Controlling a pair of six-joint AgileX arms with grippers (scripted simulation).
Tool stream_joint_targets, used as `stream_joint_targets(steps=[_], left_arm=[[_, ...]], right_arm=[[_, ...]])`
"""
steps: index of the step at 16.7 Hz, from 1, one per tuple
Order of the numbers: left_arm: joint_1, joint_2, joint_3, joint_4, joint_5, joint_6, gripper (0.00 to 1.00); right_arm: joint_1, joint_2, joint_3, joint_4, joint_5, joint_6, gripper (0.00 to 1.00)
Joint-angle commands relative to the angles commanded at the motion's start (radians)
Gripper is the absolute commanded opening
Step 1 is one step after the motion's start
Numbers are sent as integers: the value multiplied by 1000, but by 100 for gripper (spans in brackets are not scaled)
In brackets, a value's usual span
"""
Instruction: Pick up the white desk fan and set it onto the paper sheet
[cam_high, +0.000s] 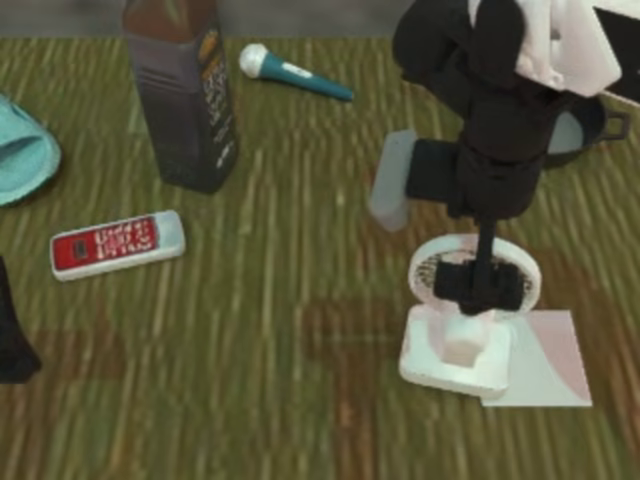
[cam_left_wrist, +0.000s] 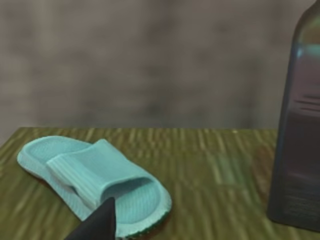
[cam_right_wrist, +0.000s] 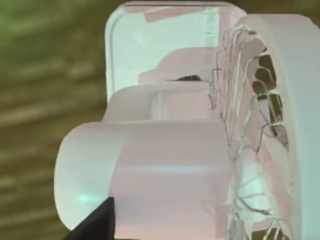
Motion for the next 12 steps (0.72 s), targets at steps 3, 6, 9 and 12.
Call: stream_joint_targets(steps=[3,6,9,12], left_arm=[[0,0,0,0,0,0,100],[0,0,0,0,0,0,100],[0,0,0,0,0,0,100],[0,0,0,0,0,0,100]], right_arm=[[0,0,0,0,0,0,92],[0,0,0,0,0,0,70],[0,0,0,0,0,0,47],[0,0,0,0,0,0,25]])
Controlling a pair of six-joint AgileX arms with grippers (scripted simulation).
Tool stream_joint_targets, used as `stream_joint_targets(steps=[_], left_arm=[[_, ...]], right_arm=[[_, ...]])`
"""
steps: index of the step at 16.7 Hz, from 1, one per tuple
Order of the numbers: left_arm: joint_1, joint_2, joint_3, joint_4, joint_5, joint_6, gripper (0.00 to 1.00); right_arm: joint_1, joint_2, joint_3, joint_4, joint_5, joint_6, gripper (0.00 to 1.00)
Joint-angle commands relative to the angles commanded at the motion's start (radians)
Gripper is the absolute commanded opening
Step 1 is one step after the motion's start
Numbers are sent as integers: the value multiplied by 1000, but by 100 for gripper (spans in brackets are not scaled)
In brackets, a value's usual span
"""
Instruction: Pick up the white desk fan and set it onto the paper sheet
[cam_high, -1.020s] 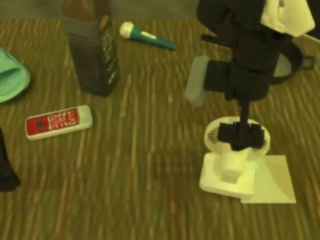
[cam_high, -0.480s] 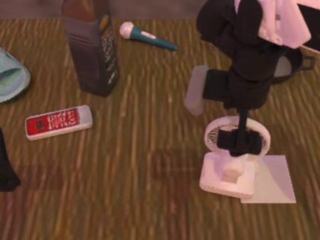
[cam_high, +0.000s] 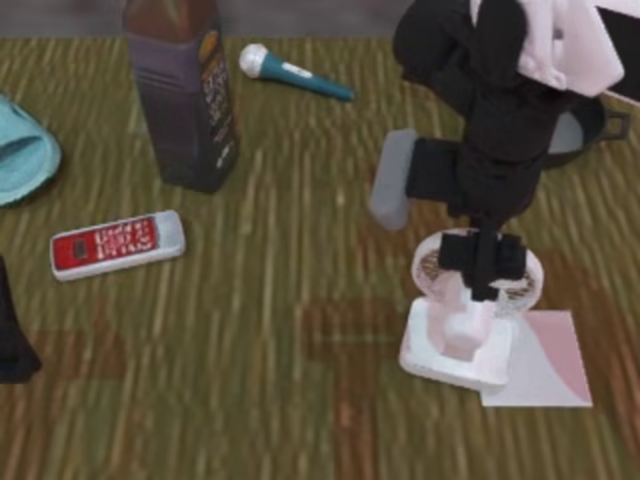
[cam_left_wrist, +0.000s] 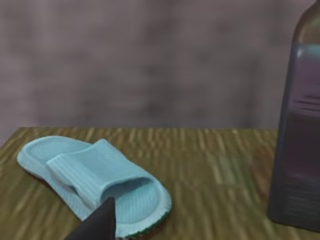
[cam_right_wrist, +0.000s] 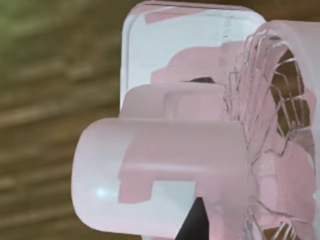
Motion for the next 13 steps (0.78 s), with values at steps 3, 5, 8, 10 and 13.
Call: stream_joint_targets(steps=[3,5,8,10,13], left_arm=[[0,0,0,0,0,0,100],[0,0,0,0,0,0,100],[0,0,0,0,0,0,100],[0,0,0,0,0,0,100],[0,0,0,0,0,0,100]], right_arm=[[0,0,0,0,0,0,2],[0,0,0,0,0,0,0],[0,0,0,0,0,0,0],[0,0,0,0,0,0,0],[-1,-6,5,-3,1,-1,0]])
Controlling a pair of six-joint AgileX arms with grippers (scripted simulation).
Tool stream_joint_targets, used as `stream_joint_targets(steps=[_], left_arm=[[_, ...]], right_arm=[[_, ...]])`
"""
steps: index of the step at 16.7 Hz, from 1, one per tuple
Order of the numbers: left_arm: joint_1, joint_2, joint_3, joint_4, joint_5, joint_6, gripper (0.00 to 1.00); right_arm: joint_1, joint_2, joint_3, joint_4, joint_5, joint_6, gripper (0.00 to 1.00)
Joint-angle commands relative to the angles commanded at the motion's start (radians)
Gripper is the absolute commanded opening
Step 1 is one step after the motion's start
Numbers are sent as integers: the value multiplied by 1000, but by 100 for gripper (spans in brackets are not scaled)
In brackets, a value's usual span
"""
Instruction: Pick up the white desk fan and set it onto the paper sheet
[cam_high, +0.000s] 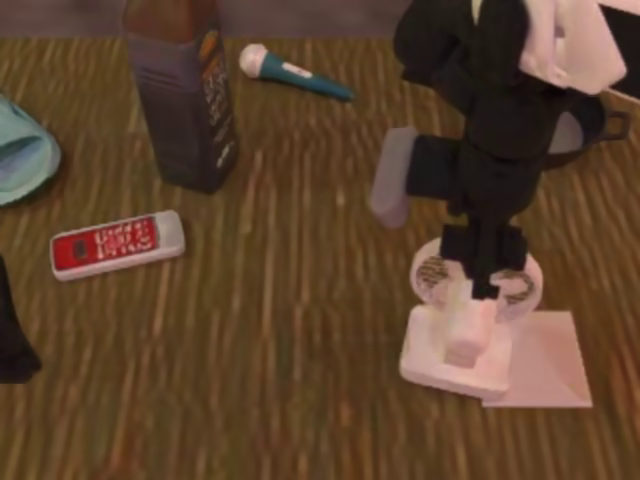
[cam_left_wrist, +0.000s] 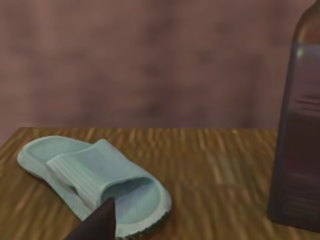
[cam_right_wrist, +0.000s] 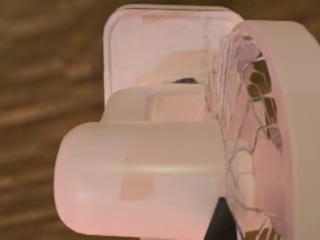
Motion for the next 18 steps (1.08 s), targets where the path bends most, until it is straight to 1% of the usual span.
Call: stream_joint_targets(steps=[7,13,16,18], left_arm=[[0,0,0,0,0,0,100],[0,0,0,0,0,0,100],[0,0,0,0,0,0,100],[0,0,0,0,0,0,100]], right_arm=[[7,13,201,-189,0,-2,0],[4,11,207,-198,1,9,0],[7,16,185,-198,7,93,0],[7,13,160,-193,13,203,0]])
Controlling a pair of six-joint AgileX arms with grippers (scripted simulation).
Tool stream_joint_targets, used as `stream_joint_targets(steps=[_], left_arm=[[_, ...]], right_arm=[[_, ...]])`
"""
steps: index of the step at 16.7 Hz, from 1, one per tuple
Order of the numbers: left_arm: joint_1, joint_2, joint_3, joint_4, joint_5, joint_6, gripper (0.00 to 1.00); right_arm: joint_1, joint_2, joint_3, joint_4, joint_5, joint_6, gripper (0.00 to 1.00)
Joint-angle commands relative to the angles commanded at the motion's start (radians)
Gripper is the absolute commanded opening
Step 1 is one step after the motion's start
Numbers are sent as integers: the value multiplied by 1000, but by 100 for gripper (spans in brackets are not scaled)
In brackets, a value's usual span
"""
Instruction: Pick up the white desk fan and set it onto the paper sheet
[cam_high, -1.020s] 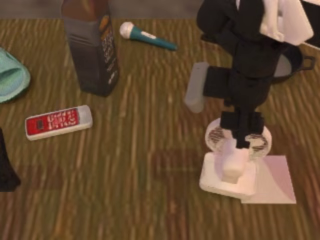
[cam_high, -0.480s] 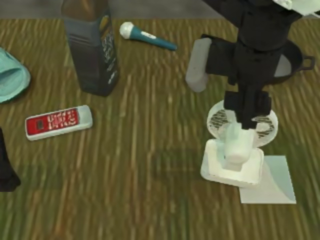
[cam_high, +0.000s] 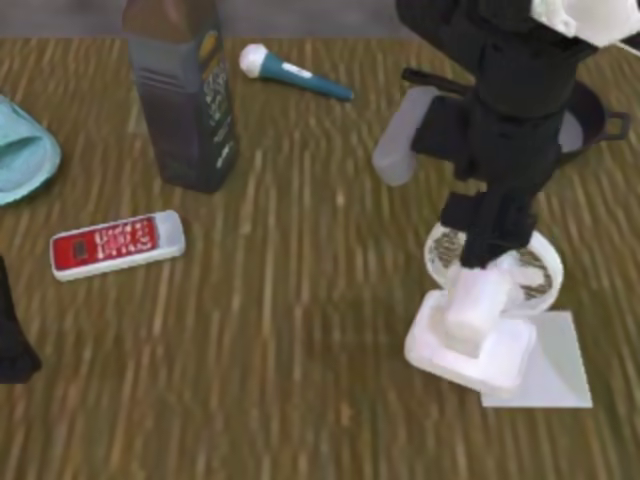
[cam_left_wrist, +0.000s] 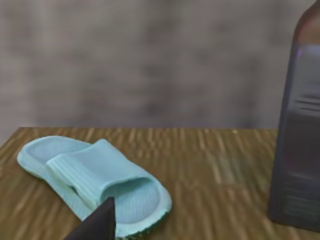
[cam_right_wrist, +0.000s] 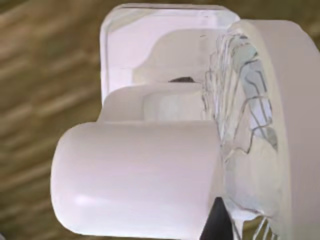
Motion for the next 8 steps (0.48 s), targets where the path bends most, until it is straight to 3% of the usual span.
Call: stream_joint_targets(steps=[4,8], left_arm=[[0,0,0,0,0,0,100],[0,0,0,0,0,0,100]], right_arm=[[-9,-31,-57,29,12,328,0],[-26,-92,-107,77,17,757,0]])
